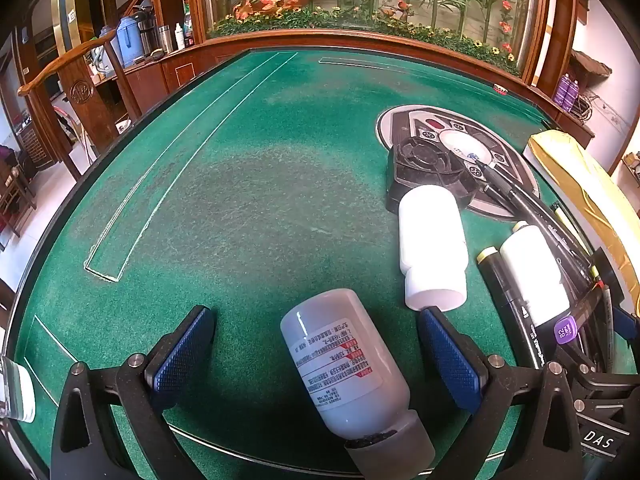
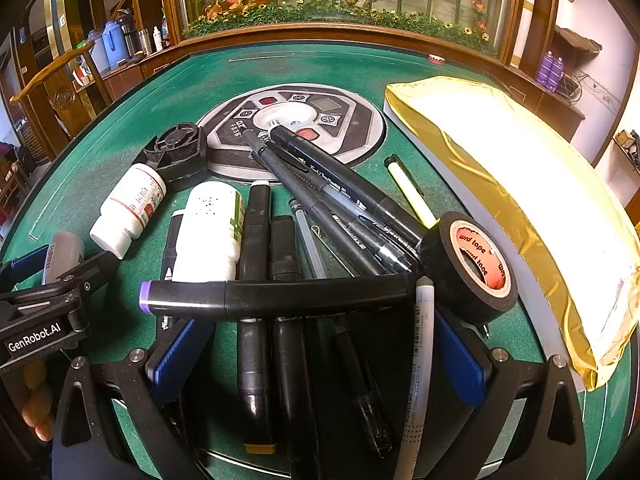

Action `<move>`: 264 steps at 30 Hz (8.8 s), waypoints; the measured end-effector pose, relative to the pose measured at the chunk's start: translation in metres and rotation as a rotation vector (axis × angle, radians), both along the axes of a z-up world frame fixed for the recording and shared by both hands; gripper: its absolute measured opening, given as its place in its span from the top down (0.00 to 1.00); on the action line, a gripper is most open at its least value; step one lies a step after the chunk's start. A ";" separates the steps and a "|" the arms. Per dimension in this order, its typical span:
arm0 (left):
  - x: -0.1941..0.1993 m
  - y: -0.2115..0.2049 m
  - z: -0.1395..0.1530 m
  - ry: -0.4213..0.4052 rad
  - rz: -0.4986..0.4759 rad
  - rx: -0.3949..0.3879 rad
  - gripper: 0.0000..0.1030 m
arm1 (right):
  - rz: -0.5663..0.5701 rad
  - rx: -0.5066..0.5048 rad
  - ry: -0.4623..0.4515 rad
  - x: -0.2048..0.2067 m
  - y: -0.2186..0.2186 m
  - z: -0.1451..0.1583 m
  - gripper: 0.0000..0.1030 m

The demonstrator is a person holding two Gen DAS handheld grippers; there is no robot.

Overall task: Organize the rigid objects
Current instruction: 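Close the left gripper on the white pill bottle while the right grasps a silver pen, then carry the bottle and pen into the yellow-rimmed tray and open both grippers, then grasp a black marker with the left gripper while the right grasps the black tape roll, then carry the tape roll and marker into the tray and release both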

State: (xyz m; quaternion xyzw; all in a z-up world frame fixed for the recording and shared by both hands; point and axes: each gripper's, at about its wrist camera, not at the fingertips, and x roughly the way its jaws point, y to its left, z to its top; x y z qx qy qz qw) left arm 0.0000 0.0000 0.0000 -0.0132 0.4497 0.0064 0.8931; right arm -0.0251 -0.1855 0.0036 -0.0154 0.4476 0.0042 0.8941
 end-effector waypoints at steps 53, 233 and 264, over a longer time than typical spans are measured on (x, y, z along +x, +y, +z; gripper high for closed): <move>-0.043 -0.006 0.018 0.037 -0.050 -0.059 0.32 | 0.239 0.221 -0.028 -0.071 -0.067 0.036 0.51; -0.062 -0.081 0.066 -0.074 -0.255 -0.121 0.86 | 0.308 0.296 -0.101 -0.051 -0.097 0.090 0.88; 0.001 -0.286 0.087 0.053 -0.476 -0.266 0.86 | 0.021 0.293 -0.082 0.005 -0.245 0.096 0.88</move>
